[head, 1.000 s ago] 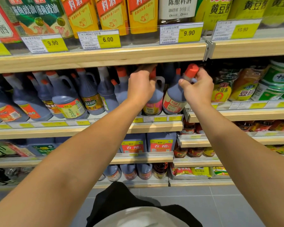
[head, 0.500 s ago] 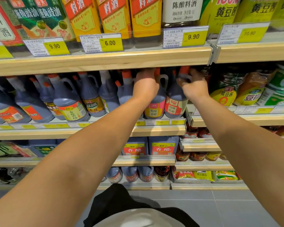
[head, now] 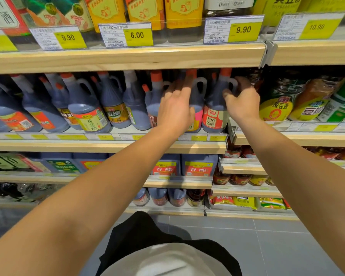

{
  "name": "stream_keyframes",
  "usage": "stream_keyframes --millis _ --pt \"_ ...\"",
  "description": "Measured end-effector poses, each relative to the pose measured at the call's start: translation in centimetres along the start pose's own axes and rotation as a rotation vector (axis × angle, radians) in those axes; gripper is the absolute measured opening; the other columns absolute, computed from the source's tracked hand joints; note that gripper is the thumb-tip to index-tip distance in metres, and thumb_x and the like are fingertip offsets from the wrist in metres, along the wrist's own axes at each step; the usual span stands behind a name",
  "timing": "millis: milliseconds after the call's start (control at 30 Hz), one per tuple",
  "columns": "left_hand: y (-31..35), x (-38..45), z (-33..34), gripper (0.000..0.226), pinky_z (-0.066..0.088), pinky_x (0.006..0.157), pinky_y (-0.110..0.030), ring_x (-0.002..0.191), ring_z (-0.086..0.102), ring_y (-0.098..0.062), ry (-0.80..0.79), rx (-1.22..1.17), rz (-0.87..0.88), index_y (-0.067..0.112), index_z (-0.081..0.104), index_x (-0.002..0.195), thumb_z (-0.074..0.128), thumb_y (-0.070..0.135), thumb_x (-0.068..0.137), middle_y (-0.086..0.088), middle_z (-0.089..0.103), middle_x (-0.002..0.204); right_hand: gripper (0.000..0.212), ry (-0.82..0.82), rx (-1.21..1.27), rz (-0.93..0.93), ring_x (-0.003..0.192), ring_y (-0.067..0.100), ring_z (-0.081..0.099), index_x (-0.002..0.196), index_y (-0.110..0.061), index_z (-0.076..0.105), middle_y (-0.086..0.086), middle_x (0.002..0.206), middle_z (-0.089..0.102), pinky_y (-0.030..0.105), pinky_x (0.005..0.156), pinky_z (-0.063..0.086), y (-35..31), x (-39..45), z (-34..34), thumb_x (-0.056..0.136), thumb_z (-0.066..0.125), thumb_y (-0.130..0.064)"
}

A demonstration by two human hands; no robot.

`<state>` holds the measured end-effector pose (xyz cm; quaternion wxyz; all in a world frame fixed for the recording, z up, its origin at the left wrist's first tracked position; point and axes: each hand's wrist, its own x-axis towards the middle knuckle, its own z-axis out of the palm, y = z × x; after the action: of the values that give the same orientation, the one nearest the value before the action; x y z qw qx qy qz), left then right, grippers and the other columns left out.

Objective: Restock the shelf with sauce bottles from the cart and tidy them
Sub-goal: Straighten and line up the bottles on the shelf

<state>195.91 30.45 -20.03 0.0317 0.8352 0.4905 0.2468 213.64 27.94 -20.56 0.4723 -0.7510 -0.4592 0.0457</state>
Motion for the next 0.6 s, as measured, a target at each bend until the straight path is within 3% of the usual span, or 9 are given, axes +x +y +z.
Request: stream_keyframes --millis 100,233,333,433,600 --pt "-0.2 -2.2 0.9 0.063 0.035 0.101 -0.038 0.124 0.04 -0.03 -0.034 -0.124 0.016 0.01 0.034 0.143 0.06 0.018 0.086 -0.011 0.05 0.133 0.042 -0.026 0.02 0.047 0.106 0.03 0.059 0.119 -0.011 0.059 0.01 0.112 0.065 0.034 0.087 0.046 0.0 -0.9 -0.2 0.084 0.066 -0.032" --pt "-0.4 -2.7 0.9 0.067 0.03 0.107 -0.035 0.134 0.035 -0.027 -0.03 -0.152 -0.075 0.011 0.032 0.146 0.063 0.022 0.087 -0.009 0.04 0.146 0.049 -0.07 0.044 0.118 0.114 0.027 0.055 0.122 -0.007 0.055 0.01 0.121 0.061 0.032 0.091 0.043 0.5 -1.5 -1.1 0.082 0.068 -0.033" --pt "-0.2 -2.8 1.1 0.07 0.029 0.109 -0.035 0.136 0.033 -0.027 -0.022 -0.124 -0.102 0.012 0.031 0.146 0.064 0.023 0.086 -0.009 0.038 0.148 0.053 -0.112 0.04 0.107 0.117 0.025 0.054 0.127 -0.009 0.053 0.007 0.125 0.06 0.032 0.093 0.042 1.2 -1.5 -1.5 0.083 0.067 -0.035" --pt "-0.1 -3.0 2.0 0.072 0.029 0.11 -0.035 0.135 0.034 -0.029 0.008 -0.096 -0.097 0.01 0.032 0.146 0.067 0.024 0.084 -0.01 0.039 0.146 0.044 -0.147 0.069 0.076 0.112 0.02 0.056 0.124 -0.012 0.056 0.003 0.121 0.062 0.023 0.085 0.039 1.7 -1.6 -1.4 0.086 0.065 -0.032" --pt "-0.5 -3.0 3.5 0.07 0.029 0.112 -0.039 0.136 0.031 -0.031 0.021 -0.093 -0.06 0.008 0.031 0.146 0.064 0.024 0.086 -0.012 0.037 0.146 0.032 -0.037 0.147 0.092 0.105 0.02 0.058 0.117 -0.016 0.064 0.002 0.113 0.067 0.026 0.083 0.04 1.9 -1.1 -0.1 0.094 0.05 -0.034"
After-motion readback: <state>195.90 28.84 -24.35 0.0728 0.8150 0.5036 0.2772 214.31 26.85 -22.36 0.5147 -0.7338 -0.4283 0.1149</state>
